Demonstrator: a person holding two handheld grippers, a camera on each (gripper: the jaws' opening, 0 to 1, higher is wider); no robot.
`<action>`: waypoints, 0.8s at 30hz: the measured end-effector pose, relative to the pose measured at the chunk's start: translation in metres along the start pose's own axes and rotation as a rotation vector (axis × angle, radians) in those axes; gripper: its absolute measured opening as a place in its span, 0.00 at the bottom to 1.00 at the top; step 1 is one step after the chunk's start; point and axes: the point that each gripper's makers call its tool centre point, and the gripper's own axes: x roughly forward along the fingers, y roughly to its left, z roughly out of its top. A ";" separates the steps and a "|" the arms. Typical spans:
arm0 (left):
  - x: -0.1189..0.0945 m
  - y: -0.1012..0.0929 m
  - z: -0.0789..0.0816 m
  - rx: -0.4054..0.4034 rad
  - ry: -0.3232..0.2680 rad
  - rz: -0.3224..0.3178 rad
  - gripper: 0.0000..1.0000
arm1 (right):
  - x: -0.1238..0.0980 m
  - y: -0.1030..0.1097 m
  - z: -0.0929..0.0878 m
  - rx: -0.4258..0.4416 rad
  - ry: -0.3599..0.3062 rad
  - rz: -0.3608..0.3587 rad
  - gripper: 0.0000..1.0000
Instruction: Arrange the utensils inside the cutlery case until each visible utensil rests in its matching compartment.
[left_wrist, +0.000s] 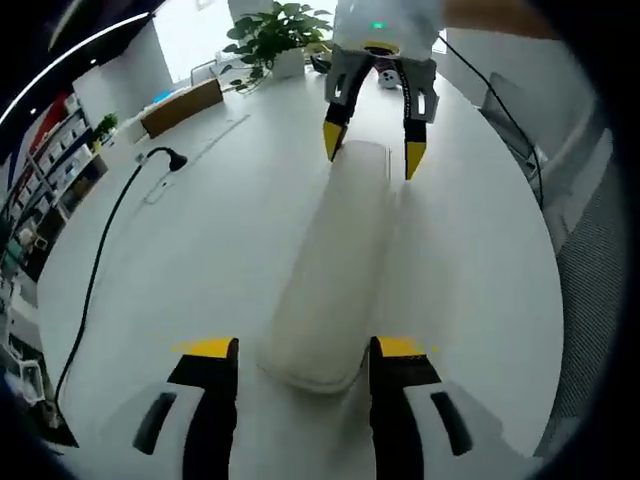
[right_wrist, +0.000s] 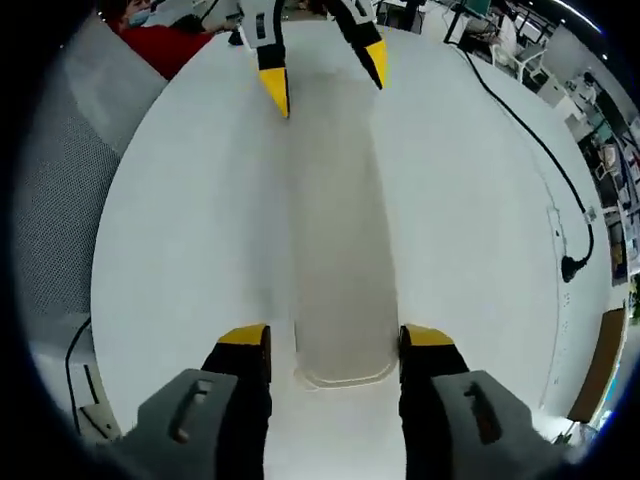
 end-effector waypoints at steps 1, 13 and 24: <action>0.000 -0.001 -0.001 0.000 0.005 -0.002 0.43 | 0.000 0.001 0.000 0.005 -0.003 0.006 0.39; -0.013 -0.020 -0.014 0.042 0.049 0.006 0.42 | 0.001 0.029 0.010 0.007 0.004 0.036 0.39; -0.029 -0.065 -0.035 0.066 0.073 0.006 0.42 | 0.000 0.079 0.021 0.008 -0.010 0.034 0.39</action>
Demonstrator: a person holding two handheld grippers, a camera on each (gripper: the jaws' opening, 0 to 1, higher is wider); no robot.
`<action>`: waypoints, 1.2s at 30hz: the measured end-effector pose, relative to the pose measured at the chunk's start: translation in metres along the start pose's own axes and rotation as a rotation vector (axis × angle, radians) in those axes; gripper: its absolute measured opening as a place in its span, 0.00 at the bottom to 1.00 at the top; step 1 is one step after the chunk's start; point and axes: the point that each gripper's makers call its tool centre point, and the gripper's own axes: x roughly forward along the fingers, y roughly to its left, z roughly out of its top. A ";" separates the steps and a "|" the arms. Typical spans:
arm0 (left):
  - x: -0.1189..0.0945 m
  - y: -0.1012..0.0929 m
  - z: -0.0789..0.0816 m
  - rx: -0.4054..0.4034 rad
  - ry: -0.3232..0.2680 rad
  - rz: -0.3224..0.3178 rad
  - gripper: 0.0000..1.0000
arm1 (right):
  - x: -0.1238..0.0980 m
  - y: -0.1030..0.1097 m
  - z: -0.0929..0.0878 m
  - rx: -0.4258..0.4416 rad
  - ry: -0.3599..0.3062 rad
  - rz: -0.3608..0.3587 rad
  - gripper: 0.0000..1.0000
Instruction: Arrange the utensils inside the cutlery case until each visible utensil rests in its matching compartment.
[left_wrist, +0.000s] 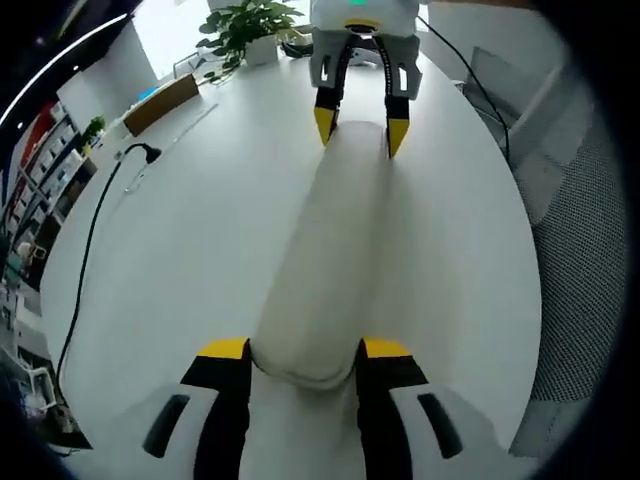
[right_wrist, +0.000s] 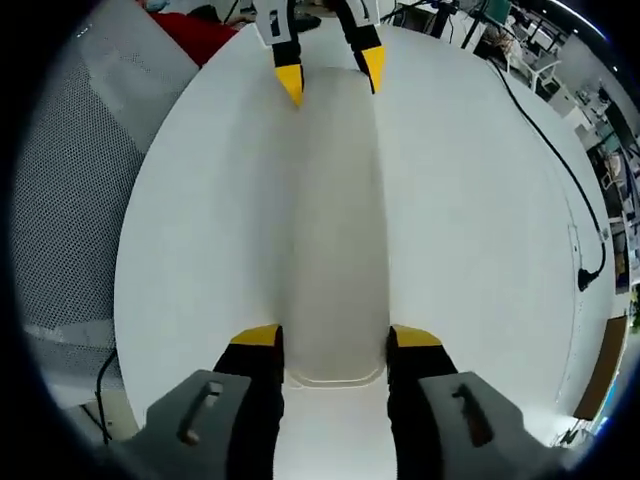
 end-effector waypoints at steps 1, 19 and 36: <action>-0.002 -0.003 0.000 0.000 -0.003 0.002 0.42 | 0.000 0.005 0.001 0.002 0.000 -0.001 0.39; -0.025 -0.098 -0.018 0.042 0.115 -0.095 0.43 | -0.003 0.099 0.006 -0.004 0.026 0.005 0.39; -0.029 -0.111 -0.024 -0.153 0.026 -0.102 0.46 | -0.002 0.118 0.011 0.133 0.011 0.027 0.42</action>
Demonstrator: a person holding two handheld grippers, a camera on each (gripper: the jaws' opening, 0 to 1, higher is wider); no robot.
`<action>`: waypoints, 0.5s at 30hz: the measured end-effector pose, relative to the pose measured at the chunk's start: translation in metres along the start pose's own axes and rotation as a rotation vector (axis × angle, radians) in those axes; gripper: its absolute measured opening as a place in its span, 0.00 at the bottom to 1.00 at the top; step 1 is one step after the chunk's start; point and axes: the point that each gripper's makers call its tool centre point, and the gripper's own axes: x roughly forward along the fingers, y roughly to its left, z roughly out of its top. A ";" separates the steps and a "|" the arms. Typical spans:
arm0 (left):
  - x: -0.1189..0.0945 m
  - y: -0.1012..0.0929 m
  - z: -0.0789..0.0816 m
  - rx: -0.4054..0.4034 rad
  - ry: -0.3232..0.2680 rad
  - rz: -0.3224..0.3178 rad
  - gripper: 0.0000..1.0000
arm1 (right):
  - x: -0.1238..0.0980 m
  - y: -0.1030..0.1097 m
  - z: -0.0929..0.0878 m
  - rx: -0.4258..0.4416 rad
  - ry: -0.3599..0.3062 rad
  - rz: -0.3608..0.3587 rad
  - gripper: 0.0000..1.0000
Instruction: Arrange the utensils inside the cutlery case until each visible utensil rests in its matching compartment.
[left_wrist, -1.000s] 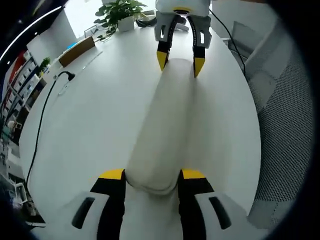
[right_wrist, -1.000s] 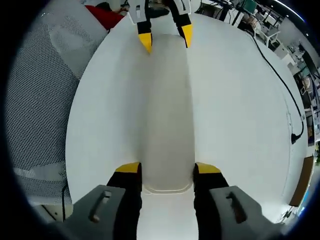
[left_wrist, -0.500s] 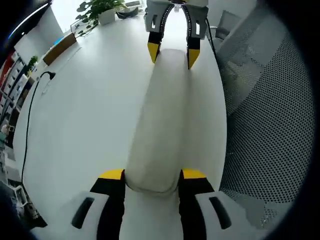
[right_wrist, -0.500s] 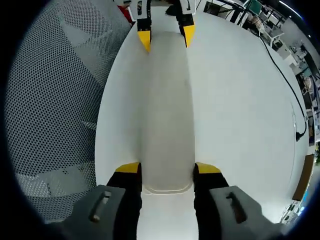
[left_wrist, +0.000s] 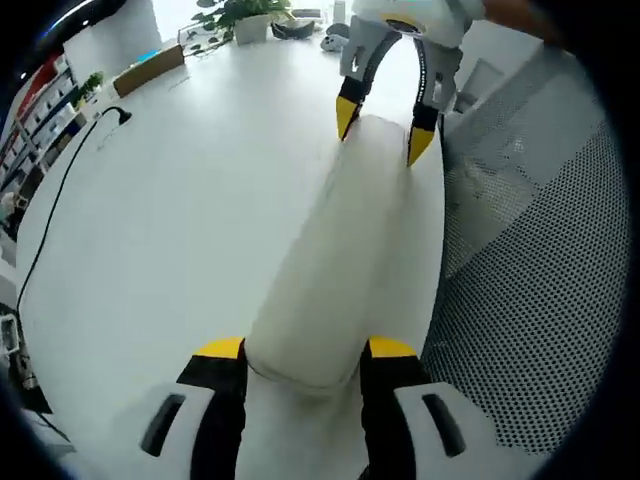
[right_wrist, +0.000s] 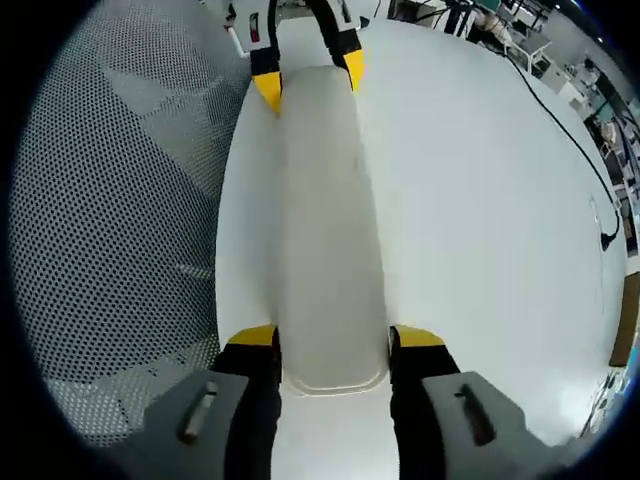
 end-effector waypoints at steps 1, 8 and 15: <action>0.000 0.000 0.001 -0.008 0.010 0.003 0.46 | 0.000 0.000 0.000 -0.010 -0.004 0.004 0.42; -0.020 0.007 -0.005 0.150 0.090 0.052 0.50 | -0.017 -0.016 -0.003 0.138 -0.043 -0.101 0.79; -0.083 0.015 0.042 -0.086 -0.226 0.092 0.79 | -0.114 -0.027 0.039 0.317 -0.442 -0.105 0.87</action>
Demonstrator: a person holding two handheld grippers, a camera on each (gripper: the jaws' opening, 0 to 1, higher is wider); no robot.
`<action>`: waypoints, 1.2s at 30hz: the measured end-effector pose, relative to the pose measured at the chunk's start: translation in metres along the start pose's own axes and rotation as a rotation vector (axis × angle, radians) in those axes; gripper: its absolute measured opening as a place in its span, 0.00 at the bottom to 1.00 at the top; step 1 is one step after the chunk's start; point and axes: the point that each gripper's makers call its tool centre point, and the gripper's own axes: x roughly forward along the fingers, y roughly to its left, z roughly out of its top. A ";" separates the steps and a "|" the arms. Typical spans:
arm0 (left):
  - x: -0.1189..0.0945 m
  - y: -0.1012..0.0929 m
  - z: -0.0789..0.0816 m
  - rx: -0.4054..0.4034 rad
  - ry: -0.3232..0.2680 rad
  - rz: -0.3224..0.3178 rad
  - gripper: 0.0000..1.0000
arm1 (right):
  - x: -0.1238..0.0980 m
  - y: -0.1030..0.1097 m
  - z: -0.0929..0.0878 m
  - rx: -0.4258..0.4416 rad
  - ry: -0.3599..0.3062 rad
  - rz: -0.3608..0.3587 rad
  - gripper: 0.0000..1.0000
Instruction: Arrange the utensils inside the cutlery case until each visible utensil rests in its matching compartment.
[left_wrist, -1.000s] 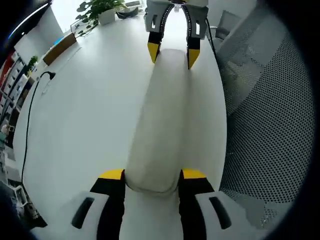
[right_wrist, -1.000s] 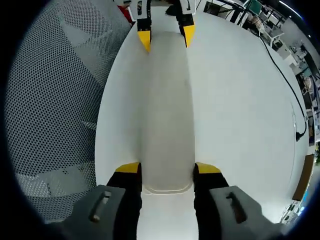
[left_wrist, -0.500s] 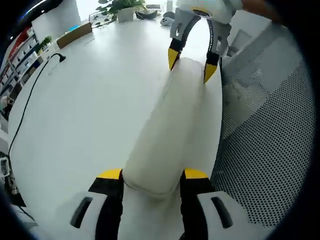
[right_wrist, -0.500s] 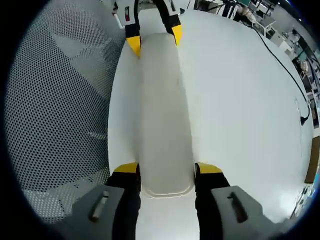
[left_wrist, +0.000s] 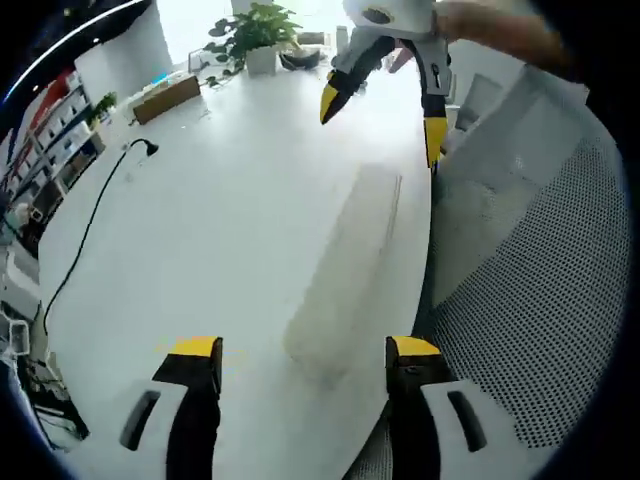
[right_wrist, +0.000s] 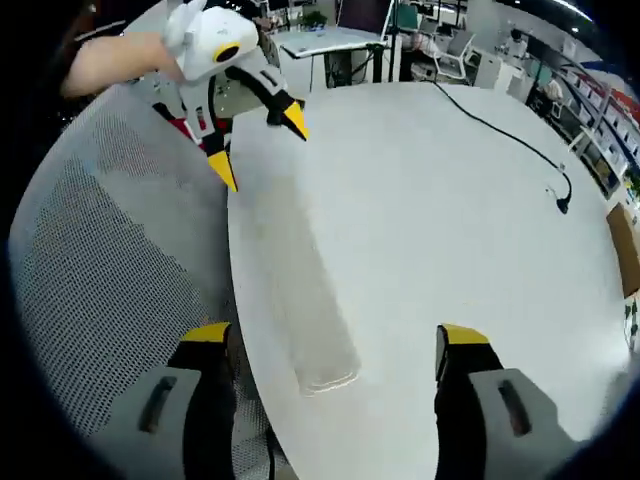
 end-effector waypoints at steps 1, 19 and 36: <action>-0.007 -0.003 0.006 -0.047 -0.040 -0.007 0.86 | -0.010 0.000 0.006 0.038 -0.044 -0.006 0.90; -0.138 0.025 0.035 -0.714 -0.717 0.300 1.00 | -0.075 0.029 0.005 0.517 -0.473 -0.214 0.99; -0.128 0.017 0.006 -0.652 -0.583 0.385 0.93 | -0.067 0.036 -0.011 0.449 -0.380 -0.280 0.97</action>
